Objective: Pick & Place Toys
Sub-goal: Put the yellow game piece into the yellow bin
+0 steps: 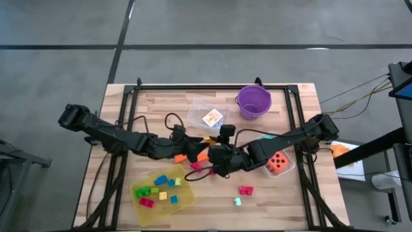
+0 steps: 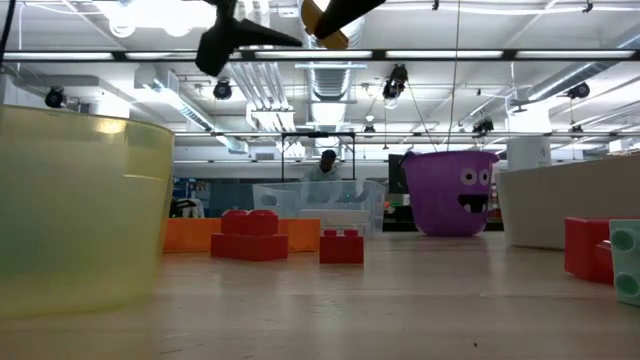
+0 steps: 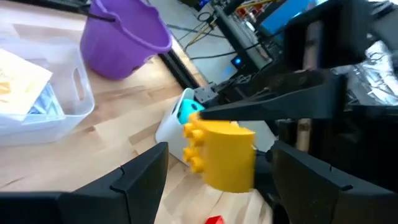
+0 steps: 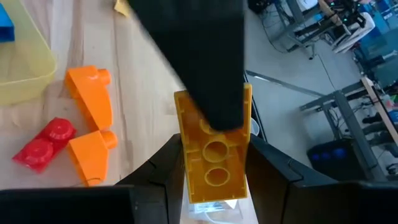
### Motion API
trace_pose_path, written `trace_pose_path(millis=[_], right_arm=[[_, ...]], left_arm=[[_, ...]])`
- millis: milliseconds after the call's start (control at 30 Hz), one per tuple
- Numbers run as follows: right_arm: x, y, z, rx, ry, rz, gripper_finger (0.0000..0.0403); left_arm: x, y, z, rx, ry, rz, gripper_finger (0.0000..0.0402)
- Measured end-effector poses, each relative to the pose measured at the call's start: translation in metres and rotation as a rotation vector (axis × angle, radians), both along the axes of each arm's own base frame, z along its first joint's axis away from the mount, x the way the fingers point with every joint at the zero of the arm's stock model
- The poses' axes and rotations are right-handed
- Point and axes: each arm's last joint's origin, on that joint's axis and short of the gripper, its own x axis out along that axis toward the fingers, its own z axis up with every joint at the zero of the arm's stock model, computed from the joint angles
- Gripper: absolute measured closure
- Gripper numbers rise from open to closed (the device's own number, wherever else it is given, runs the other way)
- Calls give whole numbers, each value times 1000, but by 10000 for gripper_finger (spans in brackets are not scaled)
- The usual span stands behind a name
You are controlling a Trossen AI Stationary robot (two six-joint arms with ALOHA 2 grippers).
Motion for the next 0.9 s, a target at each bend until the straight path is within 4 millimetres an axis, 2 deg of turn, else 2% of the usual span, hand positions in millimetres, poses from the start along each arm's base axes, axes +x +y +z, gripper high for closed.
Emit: trace_pose_path(millis=[200,367,467,567,833,900], right_arm=[[1,-1,0,-5,1,3,280],[2,-1,1,-7,-9,9,280],[2,0,2,-14,-9,18,280],[3,0,1,-14,-7,20,280],[3,0,1,-19,-4,26,280],[3,0,1,-23,-3,27,280]], left_arm=[[9,3,-12,-1,31,-9,127],[10,7,-12,11,38,-1,127],[9,8,-11,26,40,-9,141],[10,8,-10,40,40,-25,175],[9,9,-11,52,49,-29,307],[9,9,-11,52,49,-29,321]])
